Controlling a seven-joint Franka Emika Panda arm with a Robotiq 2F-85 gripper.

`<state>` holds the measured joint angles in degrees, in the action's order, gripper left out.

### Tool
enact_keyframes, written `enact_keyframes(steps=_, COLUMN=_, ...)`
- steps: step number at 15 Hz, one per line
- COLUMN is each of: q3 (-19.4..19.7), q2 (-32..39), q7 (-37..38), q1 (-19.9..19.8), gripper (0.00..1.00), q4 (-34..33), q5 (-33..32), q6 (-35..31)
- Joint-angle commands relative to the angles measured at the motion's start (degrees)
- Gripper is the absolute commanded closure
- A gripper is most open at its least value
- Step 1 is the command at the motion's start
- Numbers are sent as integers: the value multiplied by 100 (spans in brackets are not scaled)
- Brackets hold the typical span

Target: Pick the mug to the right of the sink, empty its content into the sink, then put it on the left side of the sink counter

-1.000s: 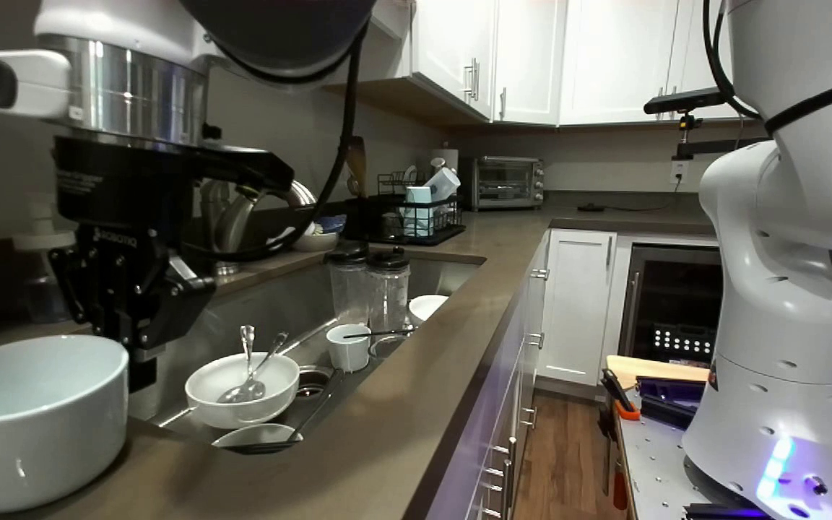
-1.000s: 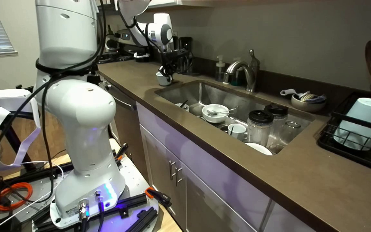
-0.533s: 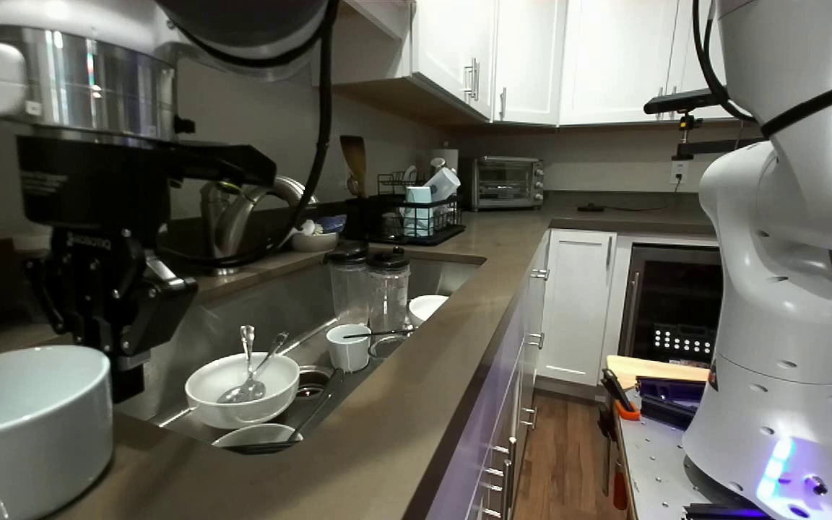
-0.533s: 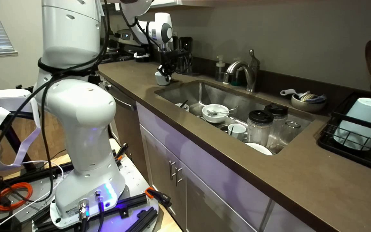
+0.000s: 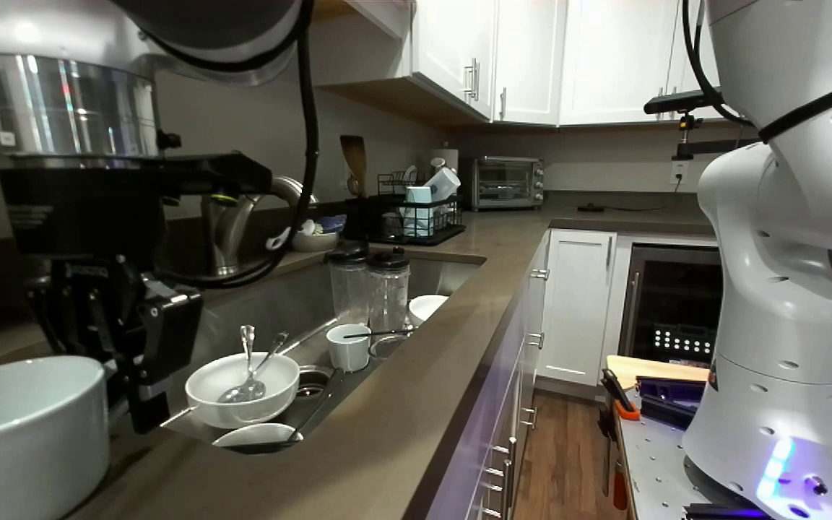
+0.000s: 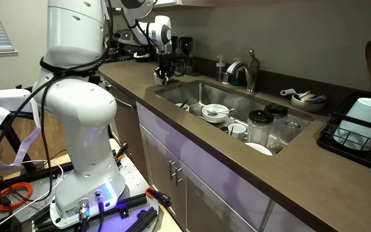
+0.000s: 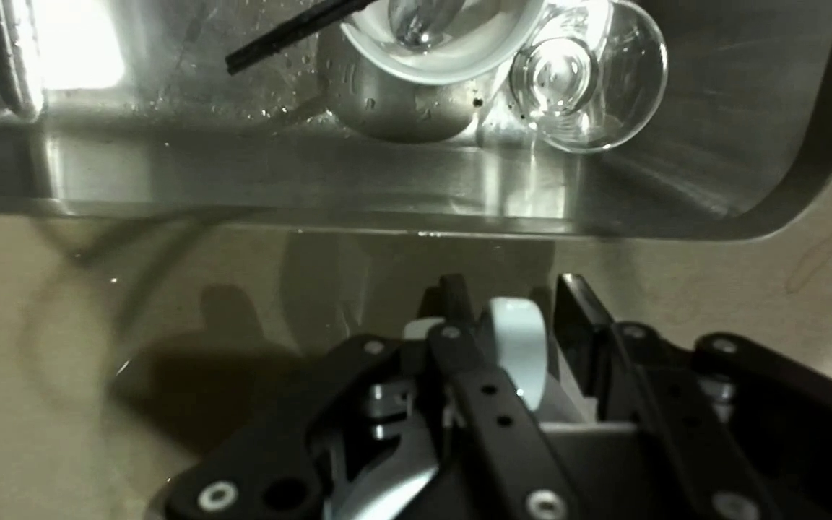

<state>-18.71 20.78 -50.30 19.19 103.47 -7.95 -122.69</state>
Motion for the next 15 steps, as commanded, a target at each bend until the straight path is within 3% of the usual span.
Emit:
enact_keyframes(steps=1, q3=-34, q2=110, q7=306, q1=100, gripper=52, q4=-170, q5=-117, q6=294)
enact_keyframes(steps=4, q3=-30, q2=35, q7=514, q1=165, gripper=29, q4=-130, q5=-209, q6=385)
enact_keyframes(steps=7, q3=-25, q2=-23, q7=702, q1=209, gripper=21, q4=-111, q5=-290, q6=438)
enact_keyframes(steps=11, q3=-22, q2=-167, q7=941, q1=241, gripper=26, q4=-69, q5=-395, q6=591)
enact_keyframes(steps=15, q3=5, q2=-455, q7=1075, q1=182, gripper=24, q4=29, q5=-509, q6=830)
